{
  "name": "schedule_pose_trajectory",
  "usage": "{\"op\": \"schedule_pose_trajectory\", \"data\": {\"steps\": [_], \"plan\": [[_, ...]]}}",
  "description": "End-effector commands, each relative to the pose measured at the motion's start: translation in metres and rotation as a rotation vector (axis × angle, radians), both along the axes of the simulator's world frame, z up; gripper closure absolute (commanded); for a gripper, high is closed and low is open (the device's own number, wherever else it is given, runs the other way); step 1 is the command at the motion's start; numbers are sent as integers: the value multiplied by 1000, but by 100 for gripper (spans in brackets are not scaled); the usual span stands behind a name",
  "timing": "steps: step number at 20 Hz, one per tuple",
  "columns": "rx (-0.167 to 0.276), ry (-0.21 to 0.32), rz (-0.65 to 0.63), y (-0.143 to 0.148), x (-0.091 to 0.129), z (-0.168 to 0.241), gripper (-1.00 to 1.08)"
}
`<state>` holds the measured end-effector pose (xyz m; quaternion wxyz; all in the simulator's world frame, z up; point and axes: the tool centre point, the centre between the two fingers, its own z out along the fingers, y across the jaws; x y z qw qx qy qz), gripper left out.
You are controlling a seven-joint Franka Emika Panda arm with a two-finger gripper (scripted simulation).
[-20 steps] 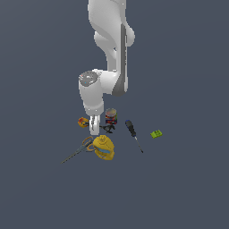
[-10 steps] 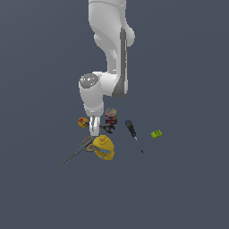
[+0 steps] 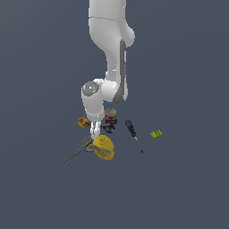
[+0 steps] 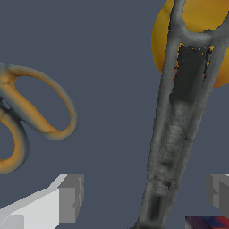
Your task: Pick up a designated object from a clutter of objects.
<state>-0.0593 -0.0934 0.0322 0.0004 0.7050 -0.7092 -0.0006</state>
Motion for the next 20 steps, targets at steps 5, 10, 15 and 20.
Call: {"op": "schedule_pose_trajectory", "data": {"steps": [5, 10, 15, 20], "plan": [[0, -1, 0, 0, 0, -4, 108], [0, -1, 0, 0, 0, -4, 108], [0, -2, 0, 0, 1, -3, 108], [0, -2, 0, -4, 6, 7, 108]]}}
